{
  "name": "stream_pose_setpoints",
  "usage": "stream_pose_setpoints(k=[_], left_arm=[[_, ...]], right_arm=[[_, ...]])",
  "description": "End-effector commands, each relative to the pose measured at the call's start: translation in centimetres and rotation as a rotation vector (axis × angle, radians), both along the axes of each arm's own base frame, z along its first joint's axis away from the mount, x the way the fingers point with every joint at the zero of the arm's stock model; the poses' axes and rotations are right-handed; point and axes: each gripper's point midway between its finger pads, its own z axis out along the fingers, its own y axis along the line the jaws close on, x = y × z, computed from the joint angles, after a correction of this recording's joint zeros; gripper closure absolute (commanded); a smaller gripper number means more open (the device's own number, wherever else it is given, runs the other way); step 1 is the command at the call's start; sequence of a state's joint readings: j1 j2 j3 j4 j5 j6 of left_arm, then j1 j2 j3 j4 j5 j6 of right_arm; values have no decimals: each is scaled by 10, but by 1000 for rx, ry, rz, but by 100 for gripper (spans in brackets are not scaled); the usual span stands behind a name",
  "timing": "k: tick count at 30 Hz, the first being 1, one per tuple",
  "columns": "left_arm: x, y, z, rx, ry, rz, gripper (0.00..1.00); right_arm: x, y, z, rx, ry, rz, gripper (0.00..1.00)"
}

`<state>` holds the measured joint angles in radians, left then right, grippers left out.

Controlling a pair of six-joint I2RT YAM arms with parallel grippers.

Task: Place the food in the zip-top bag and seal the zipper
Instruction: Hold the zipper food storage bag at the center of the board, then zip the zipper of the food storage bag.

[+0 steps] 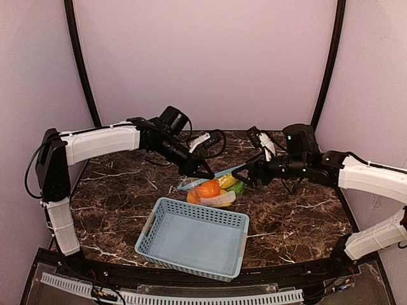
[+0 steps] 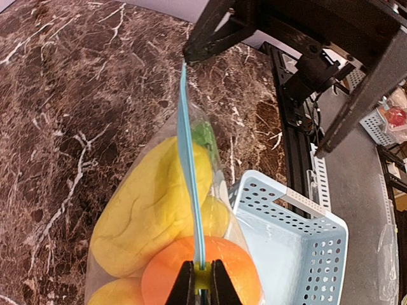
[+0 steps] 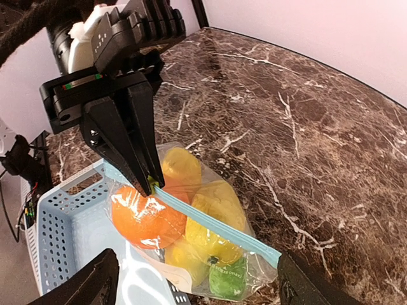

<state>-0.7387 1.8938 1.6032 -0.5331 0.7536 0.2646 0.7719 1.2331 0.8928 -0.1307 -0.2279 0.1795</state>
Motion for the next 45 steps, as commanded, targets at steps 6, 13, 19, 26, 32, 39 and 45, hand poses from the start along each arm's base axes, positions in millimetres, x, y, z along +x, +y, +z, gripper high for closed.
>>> stream_pose_setpoints(k=[6,13,19,26,32,39,45], left_arm=[[-37,0,35,-80,-23,-141,99],[-40,0,36,-76,-30,-153,99],[-41,0,36,-72,-34,-155,99],[-39,0,35,-63,-42,-144,99],[-36,1,35,-54,-55,-134,99],[-33,4,31,-26,-81,-122,99],[-29,7,26,-1,-103,-111,99]], right_arm=[[-9,3,-1,14,0,170,20],[-1,3,-3,11,3,187,18],[-7,13,-12,19,55,257,35],[-9,14,-13,33,62,267,74],[-7,11,-15,25,58,244,100],[-4,-4,-12,-3,26,182,100],[2,-22,-10,-62,-4,100,100]])
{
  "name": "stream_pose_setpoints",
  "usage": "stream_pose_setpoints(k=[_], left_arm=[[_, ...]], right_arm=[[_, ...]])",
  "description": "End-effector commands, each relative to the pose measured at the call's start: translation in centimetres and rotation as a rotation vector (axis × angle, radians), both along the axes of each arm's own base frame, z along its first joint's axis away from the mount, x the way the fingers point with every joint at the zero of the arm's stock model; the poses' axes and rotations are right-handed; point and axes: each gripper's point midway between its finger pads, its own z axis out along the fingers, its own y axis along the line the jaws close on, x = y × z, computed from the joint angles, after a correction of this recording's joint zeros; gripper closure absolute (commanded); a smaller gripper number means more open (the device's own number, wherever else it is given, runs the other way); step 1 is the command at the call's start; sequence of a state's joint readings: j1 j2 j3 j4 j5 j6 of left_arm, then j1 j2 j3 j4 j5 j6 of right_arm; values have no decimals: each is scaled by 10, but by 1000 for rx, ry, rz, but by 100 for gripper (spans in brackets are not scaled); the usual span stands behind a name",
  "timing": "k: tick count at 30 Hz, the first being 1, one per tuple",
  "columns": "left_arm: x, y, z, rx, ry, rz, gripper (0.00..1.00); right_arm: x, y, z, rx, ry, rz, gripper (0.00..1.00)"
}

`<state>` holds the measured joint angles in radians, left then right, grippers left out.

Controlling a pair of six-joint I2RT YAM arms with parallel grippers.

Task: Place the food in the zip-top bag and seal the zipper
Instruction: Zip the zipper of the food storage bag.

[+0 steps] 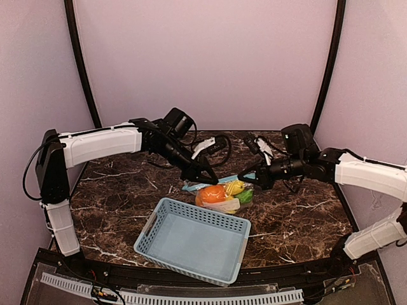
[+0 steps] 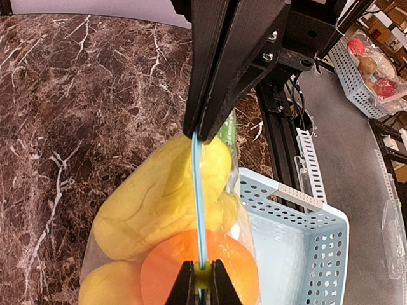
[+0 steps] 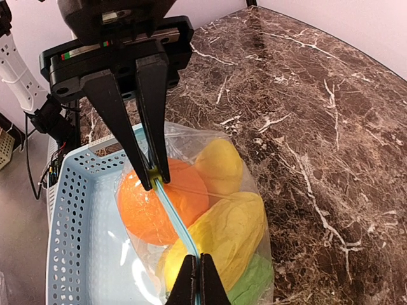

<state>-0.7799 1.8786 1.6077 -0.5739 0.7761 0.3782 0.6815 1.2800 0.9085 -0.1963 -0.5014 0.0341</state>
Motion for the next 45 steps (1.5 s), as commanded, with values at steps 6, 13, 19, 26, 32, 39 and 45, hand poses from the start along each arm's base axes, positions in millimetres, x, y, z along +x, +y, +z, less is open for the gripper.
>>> stream_pose_setpoints(k=[6,13,19,26,32,39,45], left_arm=[[-1,16,16,35,-60,20,99],[1,18,14,46,-69,25,99],[1,19,14,51,-75,26,99],[2,20,15,54,-84,28,99],[4,22,16,53,-89,35,99],[6,24,16,54,-91,38,99],[7,25,16,55,-94,41,99]], right_arm=[[19,-42,0,-127,-84,-195,100],[16,-56,5,-146,-107,-241,100],[17,-63,7,-162,-119,-269,100],[19,-69,8,-179,-128,-295,100],[20,-73,10,-188,-135,-315,100],[21,-77,10,-198,-142,-332,100],[23,-80,12,-201,-144,-345,100]])
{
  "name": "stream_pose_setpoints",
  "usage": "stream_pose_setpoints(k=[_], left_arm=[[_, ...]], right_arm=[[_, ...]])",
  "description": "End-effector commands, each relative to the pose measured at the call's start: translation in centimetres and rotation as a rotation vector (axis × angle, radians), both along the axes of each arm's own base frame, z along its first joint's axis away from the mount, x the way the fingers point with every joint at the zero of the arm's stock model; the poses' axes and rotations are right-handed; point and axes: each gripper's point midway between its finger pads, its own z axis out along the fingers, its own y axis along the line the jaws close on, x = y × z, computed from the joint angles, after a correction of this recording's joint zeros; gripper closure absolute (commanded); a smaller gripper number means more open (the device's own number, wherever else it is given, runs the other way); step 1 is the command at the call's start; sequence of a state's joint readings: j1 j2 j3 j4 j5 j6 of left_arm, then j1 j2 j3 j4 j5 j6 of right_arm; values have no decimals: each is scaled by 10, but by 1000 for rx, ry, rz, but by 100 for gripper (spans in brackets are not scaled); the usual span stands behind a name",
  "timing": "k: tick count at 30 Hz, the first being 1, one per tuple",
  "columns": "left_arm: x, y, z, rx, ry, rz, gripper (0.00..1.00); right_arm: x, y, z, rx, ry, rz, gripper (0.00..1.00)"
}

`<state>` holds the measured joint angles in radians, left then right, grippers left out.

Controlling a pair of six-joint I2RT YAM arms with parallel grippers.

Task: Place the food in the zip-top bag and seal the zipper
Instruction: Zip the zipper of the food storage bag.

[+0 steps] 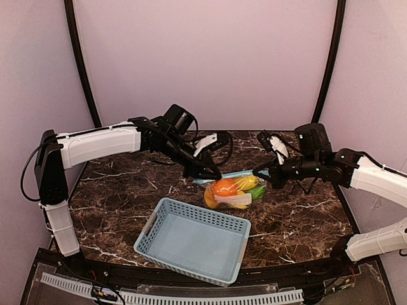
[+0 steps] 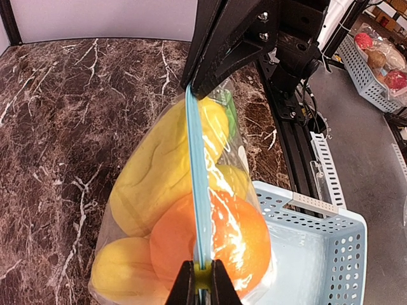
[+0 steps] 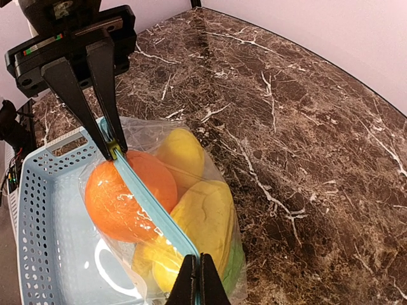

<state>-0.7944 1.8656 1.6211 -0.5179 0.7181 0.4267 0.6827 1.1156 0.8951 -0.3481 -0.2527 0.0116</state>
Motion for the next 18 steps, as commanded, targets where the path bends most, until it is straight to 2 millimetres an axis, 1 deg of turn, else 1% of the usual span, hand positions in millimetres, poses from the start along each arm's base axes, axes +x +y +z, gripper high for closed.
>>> stream_pose_setpoints(k=[1,18], left_arm=[[-1,34,4,87,37,55,99],[6,41,3,98,19,75,99]], right_arm=[[17,-35,-1,-80,-40,-156,100],[24,-51,5,-103,-67,-231,100]])
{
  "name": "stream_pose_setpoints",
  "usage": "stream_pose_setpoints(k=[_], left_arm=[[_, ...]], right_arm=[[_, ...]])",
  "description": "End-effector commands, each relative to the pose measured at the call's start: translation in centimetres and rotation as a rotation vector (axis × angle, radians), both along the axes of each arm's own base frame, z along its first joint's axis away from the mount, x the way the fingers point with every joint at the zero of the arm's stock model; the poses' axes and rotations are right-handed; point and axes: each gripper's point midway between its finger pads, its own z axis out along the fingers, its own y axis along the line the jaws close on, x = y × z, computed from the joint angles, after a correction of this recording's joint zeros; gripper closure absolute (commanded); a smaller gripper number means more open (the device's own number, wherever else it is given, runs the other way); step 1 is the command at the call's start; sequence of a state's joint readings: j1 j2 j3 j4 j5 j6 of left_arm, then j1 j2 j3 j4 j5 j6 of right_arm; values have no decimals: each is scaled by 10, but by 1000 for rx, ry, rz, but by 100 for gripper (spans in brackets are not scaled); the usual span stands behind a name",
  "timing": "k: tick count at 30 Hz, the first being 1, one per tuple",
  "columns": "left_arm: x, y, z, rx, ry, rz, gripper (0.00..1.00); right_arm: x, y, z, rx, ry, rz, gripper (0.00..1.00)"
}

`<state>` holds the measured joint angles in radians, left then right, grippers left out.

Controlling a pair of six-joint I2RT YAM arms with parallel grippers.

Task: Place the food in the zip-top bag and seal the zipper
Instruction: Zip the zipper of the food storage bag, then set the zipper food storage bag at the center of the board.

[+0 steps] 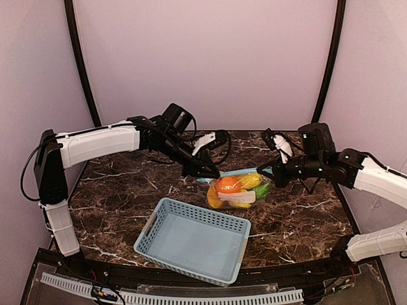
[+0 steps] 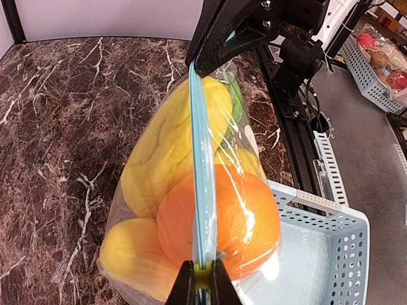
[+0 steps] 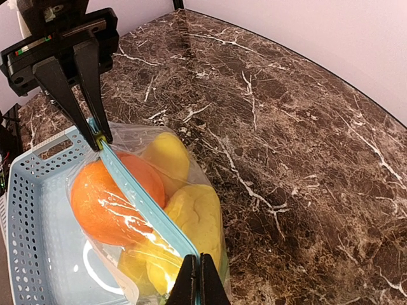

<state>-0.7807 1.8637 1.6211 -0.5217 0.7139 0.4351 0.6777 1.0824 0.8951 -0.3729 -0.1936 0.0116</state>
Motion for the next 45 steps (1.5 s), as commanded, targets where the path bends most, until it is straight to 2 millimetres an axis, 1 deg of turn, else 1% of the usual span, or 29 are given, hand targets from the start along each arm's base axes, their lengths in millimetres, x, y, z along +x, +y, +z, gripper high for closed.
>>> stream_pose_setpoints(k=[1,14,25,29,33,36,37,38,39,40,41,42,43,44,45], left_arm=[[2,37,2,98,24,69,99],[14,47,-2,118,6,102,99],[18,52,0,121,-5,117,99],[19,52,0,119,-2,121,99],[21,47,5,91,25,137,99],[30,44,1,95,39,186,99],[34,44,-3,107,42,203,94],[37,42,-3,104,48,222,91],[39,41,-5,107,51,232,85],[41,40,-3,98,56,242,81],[42,39,-2,89,55,245,71],[42,38,2,79,59,253,66],[43,38,4,68,53,260,56],[44,38,10,55,48,271,51],[46,39,11,48,34,285,44]], right_arm=[[21,-41,0,-86,-40,-185,100],[28,-55,4,-114,-64,-264,100],[28,-61,7,-116,-71,-286,100],[29,-59,7,-102,-61,-288,100],[32,-49,4,-28,-33,-292,100],[39,-44,-2,19,-10,-323,100],[42,-43,-5,27,-1,-342,100],[45,-43,-10,33,12,-359,100],[48,-42,-11,44,20,-373,100],[50,-40,-13,52,29,-382,100],[52,-38,-15,59,37,-385,100],[54,-37,-16,63,42,-389,100],[56,-35,-18,65,49,-391,100],[57,-34,-19,66,53,-392,100],[58,-33,-22,61,59,-395,100]])
